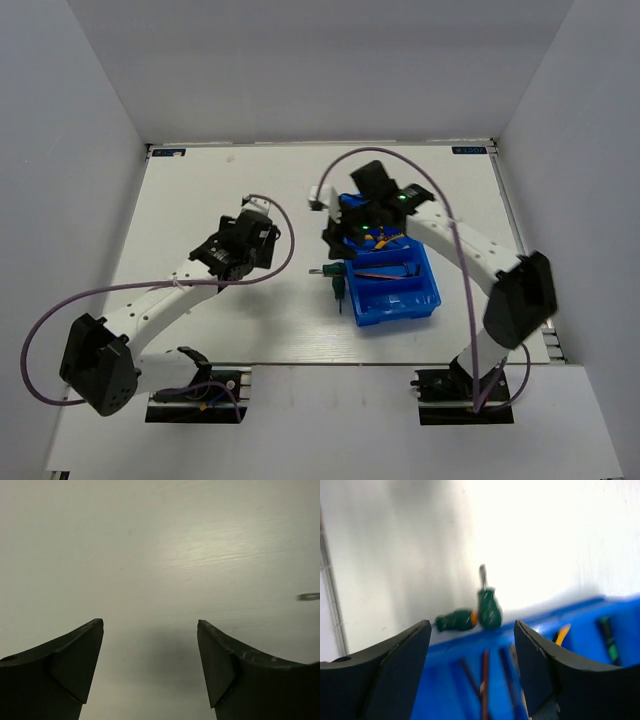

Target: Sort the tools into containers

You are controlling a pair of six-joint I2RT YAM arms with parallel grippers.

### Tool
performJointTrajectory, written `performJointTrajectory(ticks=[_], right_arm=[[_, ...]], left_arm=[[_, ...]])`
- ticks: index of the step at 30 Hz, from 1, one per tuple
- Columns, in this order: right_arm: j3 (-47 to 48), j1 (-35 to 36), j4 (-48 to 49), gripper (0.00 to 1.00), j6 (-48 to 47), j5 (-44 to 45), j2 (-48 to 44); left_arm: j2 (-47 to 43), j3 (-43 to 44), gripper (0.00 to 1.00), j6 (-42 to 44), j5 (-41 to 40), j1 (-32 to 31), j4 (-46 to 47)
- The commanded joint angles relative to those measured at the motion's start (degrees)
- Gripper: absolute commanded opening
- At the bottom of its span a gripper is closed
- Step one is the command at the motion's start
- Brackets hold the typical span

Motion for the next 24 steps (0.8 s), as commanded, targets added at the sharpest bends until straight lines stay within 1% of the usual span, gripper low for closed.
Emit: performJointTrajectory(ticks=[1,2,3,4,5,6,8,9,10,13,15,19,20,22,24], right_arm=[[10.30,5.53,-7.83,0.74,-3.02,9.46,8.71],[17.45,6.76,-9.07,0.74,-2.76,13.13,15.18],[19.61,7.47,-11.43,0.72,-2.15,14.82,16.81],[21.46,8.26,-12.15,0.71,-0.93,17.36,18.65],[25.66,9.14,-12.94,0.70,-0.39,18.78,22.24],[26.66,9.23,-13.64,0.65,-0.30,20.18,23.23],[29.03,11.34,-15.05,0.63,-1.17,24.92,26.30],[29.82,11.60,-15.58,0.63,-1.70,26.16,26.84],[31.75,12.30,-17.58,0.62,-2.05,27.04,28.41],[36.15,13.27,-22.25,0.60,-3.02,28.89,32.37],[36.25,13.71,-22.26,0.60,-3.98,29.78,33.61],[36.33,14.33,-22.70,0.67,-5.30,30.22,35.19],[37.29,14.33,-23.66,0.68,-5.40,32.13,36.24],[39.32,14.77,-26.12,0.68,-5.13,33.11,39.31],[40.29,14.86,-27.89,0.68,-4.87,33.20,40.37]], left_arm=[[-6.56,-1.21,0.86,-3.05,-12.04,1.34,-4.73],[-8.33,-1.21,0.86,-3.76,-14.68,1.34,-4.75],[-10.35,-2.43,0.86,-3.76,-18.36,1.34,-4.75],[-12.72,-3.13,0.86,-3.76,-19.70,1.34,-3.88],[-17.09,-3.75,0.86,-3.76,-21.71,1.34,-3.87],[-19.13,-4.89,0.86,-3.76,-22.69,1.34,-3.87],[-22.83,-6.04,0.86,-3.76,-23.40,1.34,-2.74],[-25.89,-7.35,0.86,-2.89,-22.88,1.34,-2.04],[-26.97,-7.97,0.86,-2.19,-22.27,1.34,-0.98],[-27.59,-7.97,0.86,-2.18,-21.12,1.34,-0.36],[-26.98,-7.97,0.86,-2.18,-19.46,1.34,-0.36],[-25.66,-7.97,0.86,-1.65,-17.26,1.34,-0.36],[-25.66,-7.97,0.86,-1.65,-16.64,1.34,-0.36],[-25.66,-7.97,0.86,-1.13,-16.64,1.34,-0.36],[-25.66,-7.97,0.86,-1.13,-15.94,1.34,-0.36]])
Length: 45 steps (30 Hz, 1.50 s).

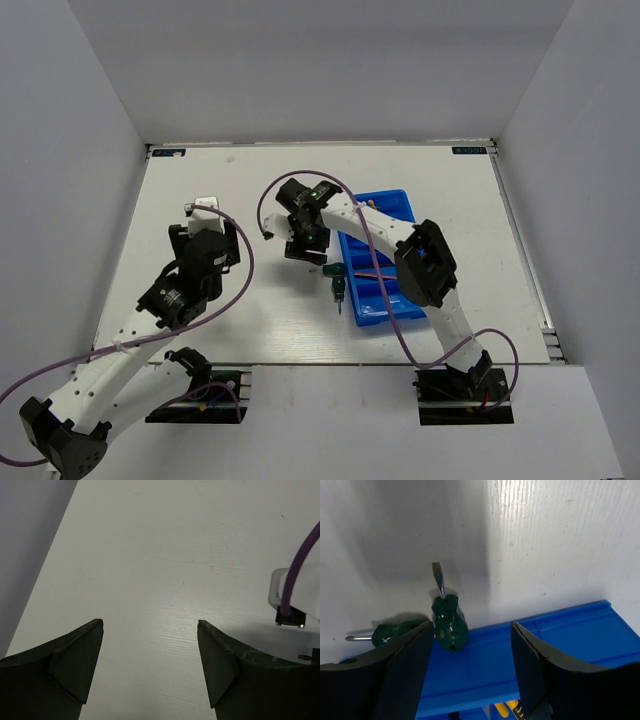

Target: Sort the tools into containers

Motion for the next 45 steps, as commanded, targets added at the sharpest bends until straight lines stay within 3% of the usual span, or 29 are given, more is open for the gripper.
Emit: performJointTrajectory(ticks=[1,15,25,32,38,41,42,45], right_arm=[[2.48,0.56,-4.65,0.70,-0.06,2.84,2.13],[-1.21,0.56,-4.83,0.72,2.84,2.67,3.89],[-5.79,0.56,0.00,0.65,4.16,2.50,4.68],[-7.19,0.48,0.09,0.45,4.86,1.00,4.77],[-7.89,0.56,-0.26,0.36,4.86,0.12,4.94],[-7.28,0.56,-1.05,0.20,5.04,0.04,4.86],[-5.80,0.48,-1.75,0.11,5.04,-2.23,4.51],[-4.03,0.48,-2.72,0.00,6.35,-8.04,1.61]], left_arm=[[-0.83,0.07,0.86,0.51,1.42,0.16,0.47],[-0.30,0.07,0.86,1.57,3.00,0.16,1.00],[-0.30,0.07,0.86,1.57,3.00,0.16,1.00],[-0.30,0.07,0.86,2.09,4.58,0.16,1.53],[-0.83,0.07,0.86,2.62,6.34,0.16,2.58],[-1.35,-0.45,0.86,3.15,6.87,0.16,3.11],[-1.36,-0.46,0.86,3.76,7.65,0.16,3.81],[-3.98,-0.99,0.85,6.03,13.00,0.16,5.65]])
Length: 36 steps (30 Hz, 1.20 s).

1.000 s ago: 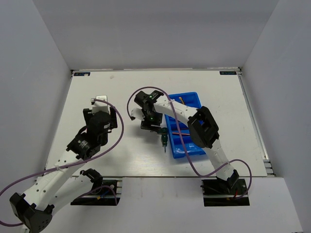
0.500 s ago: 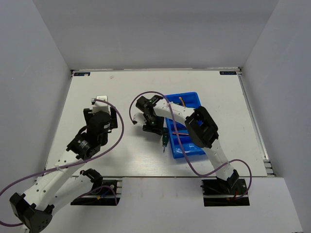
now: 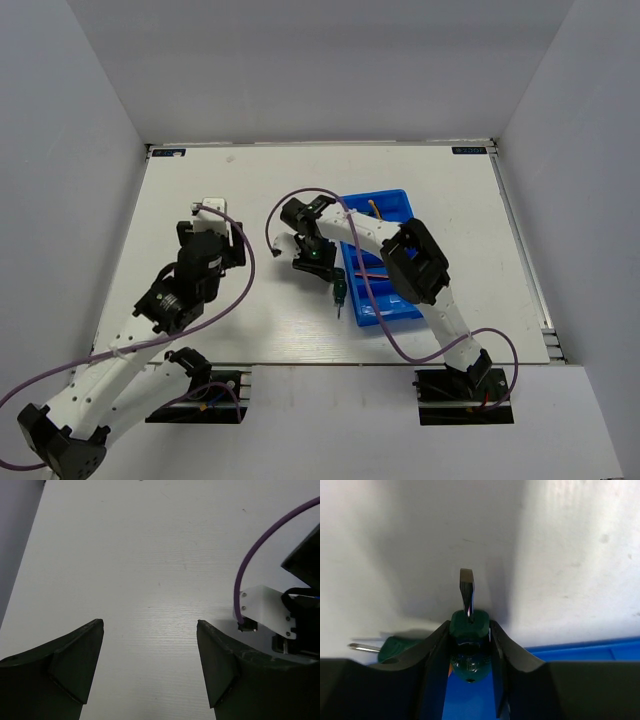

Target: Sort the tools into containers

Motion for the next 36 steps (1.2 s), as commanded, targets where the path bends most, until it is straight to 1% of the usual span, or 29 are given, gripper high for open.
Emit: performJointTrajectory(ticks=[1,2,3,4,5,6,7,8,9,11,12,13,14,15,16,17,18,19,20,21,22,23,24,25,26,27,28,32,36], right_arm=[[4.62,0.32,-2.41,0.00,2.16,-8.50,-3.53],[5.77,0.32,-2.68,0.00,3.12,-10.86,-5.45],[6.83,0.15,-2.94,0.00,4.09,-13.15,-5.99],[9.45,0.06,-3.12,0.00,5.23,-14.13,-6.61],[10.26,-0.11,-2.95,0.00,5.76,-16.32,-7.83],[10.79,-0.20,-2.60,0.00,6.72,-17.90,-9.32],[11.23,-0.12,-2.07,0.00,7.78,-18.79,-10.04],[10.88,-0.20,-0.85,0.00,8.40,-18.54,-12.57],[10.36,-0.20,0.82,0.00,8.67,-16.45,-13.46],[7.37,-0.20,4.32,0.00,9.46,-13.02,-16.36],[5.10,-0.20,5.31,0.00,9.37,-11.17,-19.68],[3.08,-0.38,6.10,0.00,8.85,-4.71,-20.84],[2.10,-0.55,7.59,0.00,8.41,-2.91,-22.25],[-1.04,-1.42,7.86,0.00,7.01,-0.19,-23.48],[-2.72,-1.61,7.52,0.00,5.26,2.79,-27.67],[-3.44,-1.96,5.17,0.00,3.50,4.56,-28.84],[-5.10,-3.00,4.01,0.00,2.61,4.93,-31.03],[-6.16,-3.62,1.22,0.00,0.60,5.02,-33.22],[-9.48,-4.15,0.14,0.00,-0.20,5.28,-35.86],[-14.38,-6.59,-0.65,0.00,-0.99,3.72,-37.45],[-17.22,-7.31,0.12,0.00,-3.70,1.18,-40.60],[-20.03,-8.89,0.83,0.00,-4.86,0.72,-44.46],[-28.58,-9.51,3.88,0.00,-6.00,-1.29,-46.15],[-31.28,-10.91,5.04,0.00,-8.27,-1.83,-47.82],[-33.92,-12.23,6.01,0.00,-10.56,-3.05,-52.27],[-39.77,-12.94,8.28,0.00,-13.10,-3.76,-53.27],[-41.40,-14.95,8.48,0.00,-14.61,-5.86,-54.76],[-48.52,-17.60,11.37,0.00,-21.38,-11.66,-56.97],[-52.57,-18.57,15.42,0.00,-27.53,-14.31,-56.55]], left_arm=[[-4.27,-1.51,0.83,3.86,8.09,0.16,4.38],[-6.03,-3.26,0.78,5.26,14.47,0.16,7.70],[-8.04,-4.23,0.74,6.49,17.15,0.16,9.30],[-12.24,-5.02,0.67,7.99,19.52,0.16,10.54],[-14.28,-6.68,0.58,8.00,22.07,0.16,12.46],[-16.05,-7.48,0.42,8.78,22.09,0.16,13.09],[-18.33,-7.49,0.35,8.79,22.10,0.16,13.10],[-18.35,-8.10,0.26,8.79,22.10,0.16,13.10],[-18.96,-8.11,0.23,8.79,22.10,0.16,13.10],[-17.83,-8.11,0.23,9.32,24.19,0.16,13.10],[-17.12,-8.11,0.23,9.32,25.42,0.16,13.10],[-16.16,-8.11,0.25,9.84,28.83,0.16,13.10],[-14.93,-8.11,0.27,9.85,31.21,0.16,13.71],[-11.18,-7.41,0.30,9.85,34.19,0.16,13.71],[-8.71,-6.45,0.37,9.85,40.66,0.16,13.71],[-5.90,-5.74,0.42,10.80,44.12,0.16,13.71],[-2.65,-4.95,0.48,10.81,50.68,0.16,13.19],[4.34,-2.94,0.58,10.81,53.18,0.16,12.58],[7.98,-1.70,0.60,11.42,55.38,0.16,11.96],[11.59,-0.47,0.62,11.43,57.58,-0.71,10.13],[14.93,2.06,0.63,11.43,58.47,-0.72,9.33],[20.62,3.13,0.63,11.43,59.70,-1.33,8.80],[22.68,4.01,0.63,11.43,59.71,-1.34,8.79],[24.35,5.41,0.63,10.82,59.19,-1.95,8.79],[25.67,6.04,0.63,10.81,59.19,-1.95,8.79],[28.03,6.65,0.63,9.51,57.97,-2.74,8.79],[29.36,8.05,0.63,8.80,57.43,-3.53,8.18],[35.78,11.05,0.65,5.28,54.79,-5.90,6.68],[38.43,12.28,0.67,1.15,50.41,-8.36,7.20]])
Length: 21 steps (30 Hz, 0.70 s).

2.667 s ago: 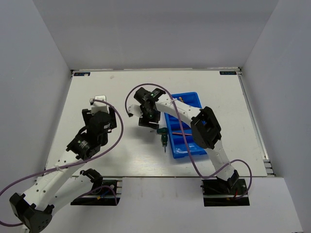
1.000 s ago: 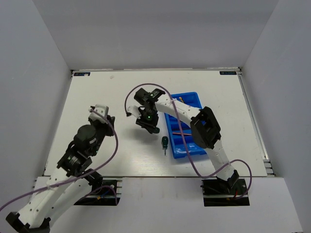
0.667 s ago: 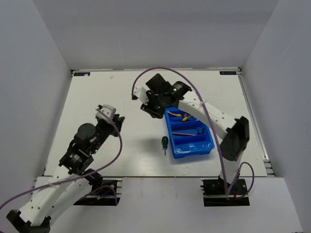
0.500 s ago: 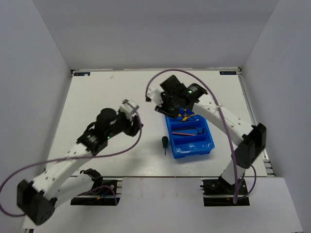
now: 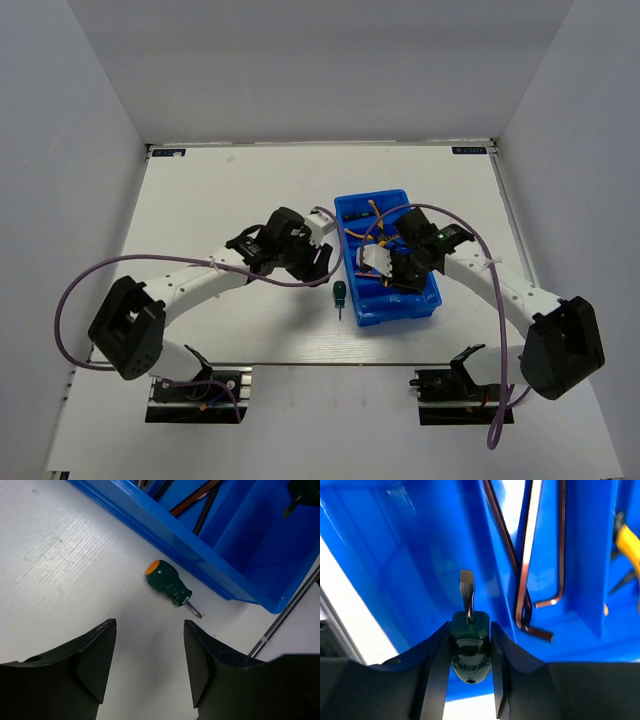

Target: Sort the tools into containers

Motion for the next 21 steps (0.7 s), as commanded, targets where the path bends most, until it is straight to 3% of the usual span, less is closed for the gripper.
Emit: performJointTrajectory(ticks=[1,4,5,7,8,9,13,14,15,19,20,21], right_arm=[[-1.93,-0.63,6.50,0.00,-8.13,-4.94,-0.06],[-2.72,-0.98,8.44,0.01,-10.24,-4.41,2.40],[-2.64,-0.98,8.44,0.14,-10.42,-4.06,3.36],[-2.55,-0.89,8.53,0.23,-9.99,-4.06,3.72],[-2.90,-1.07,9.14,0.34,-9.63,-4.23,3.55],[-2.99,-0.98,9.67,0.39,-9.37,-4.41,3.11],[-2.82,-1.50,10.29,0.40,-7.61,-4.50,1.53],[-2.73,-1.51,10.46,0.52,-7.09,-4.41,1.35],[-2.73,-1.77,10.64,0.54,-6.39,-4.50,0.31],[-2.64,-2.12,10.81,0.55,-4.89,-5.29,-1.54],[-2.64,-2.30,10.64,0.67,-3.93,-5.46,-1.99],[-2.64,-2.38,10.21,0.68,-3.74,-5.55,-2.25]], left_arm=[[1.05,2.03,0.67,-5.49,-3.50,-2.62,-0.37],[2.46,3.08,0.67,-9.09,-8.07,-4.03,-1.42],[2.46,3.09,0.67,-9.72,-9.73,-4.03,-2.30],[3.08,3.70,0.68,-11.74,-11.41,-4.65,-2.83],[3.08,3.70,0.68,-13.14,-11.94,-5.26,-2.84],[3.08,3.70,0.68,-13.85,-11.94,-5.87,-2.84],[3.86,4.23,0.68,-16.75,-14.13,-7.20,-2.31],[3.87,5.01,0.68,-17.28,-14.66,-7.81,-3.09],[5.26,5.54,0.68,-18.24,-14.67,-8.42,-3.80],[5.28,4.94,0.68,-21.23,-16.15,-9.92,-3.80],[4.75,4.41,0.68,-22.72,-17.03,-10.44,-3.02],[4.23,3.36,0.68,-23.43,-17.04,-10.45,-3.01]])
